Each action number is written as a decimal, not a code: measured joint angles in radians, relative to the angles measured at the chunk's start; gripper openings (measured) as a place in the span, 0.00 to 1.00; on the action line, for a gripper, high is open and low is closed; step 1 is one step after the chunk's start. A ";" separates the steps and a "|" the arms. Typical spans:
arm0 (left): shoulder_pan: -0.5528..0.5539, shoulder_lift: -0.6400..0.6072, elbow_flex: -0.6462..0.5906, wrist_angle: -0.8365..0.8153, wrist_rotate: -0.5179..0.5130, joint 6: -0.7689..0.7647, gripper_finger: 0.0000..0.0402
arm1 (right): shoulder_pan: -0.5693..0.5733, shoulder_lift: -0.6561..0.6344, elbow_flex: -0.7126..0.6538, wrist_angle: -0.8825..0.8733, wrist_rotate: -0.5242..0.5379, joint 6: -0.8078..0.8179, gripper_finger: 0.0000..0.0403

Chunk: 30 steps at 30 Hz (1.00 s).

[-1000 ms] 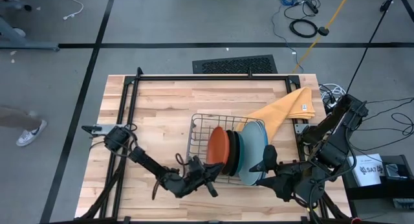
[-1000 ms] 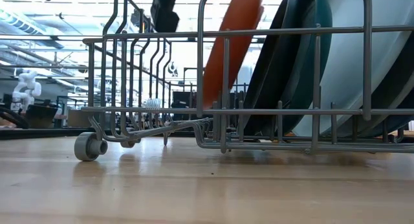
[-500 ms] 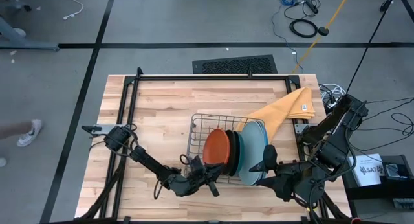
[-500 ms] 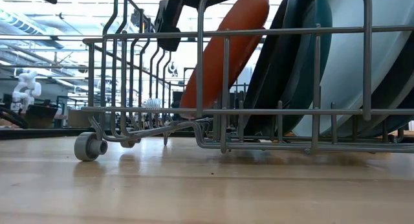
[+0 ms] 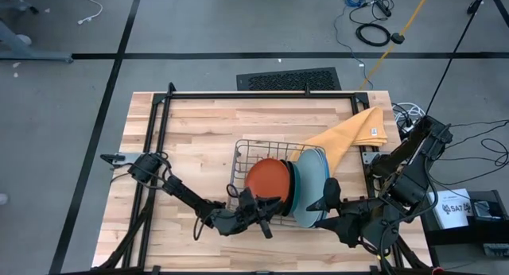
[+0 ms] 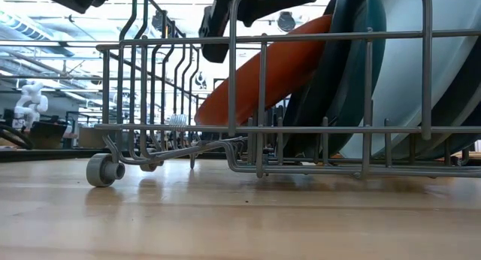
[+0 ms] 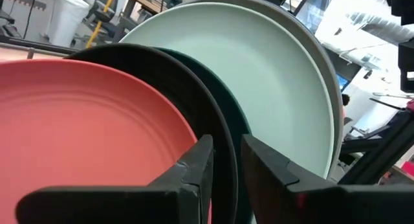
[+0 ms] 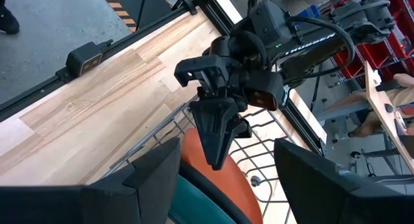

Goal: Sort dishes
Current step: Return to Home Position

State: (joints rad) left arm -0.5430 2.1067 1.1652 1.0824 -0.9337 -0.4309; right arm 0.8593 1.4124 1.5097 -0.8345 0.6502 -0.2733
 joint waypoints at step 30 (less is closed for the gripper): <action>-0.242 -0.269 0.001 0.188 -0.309 1.000 0.03 | 0.138 -0.011 -0.005 -0.014 0.166 0.166 0.06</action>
State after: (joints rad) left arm -0.7847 1.8378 1.1664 1.2702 -1.2430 0.5690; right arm 0.9972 1.4012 1.5046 -0.8485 0.8167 -0.1073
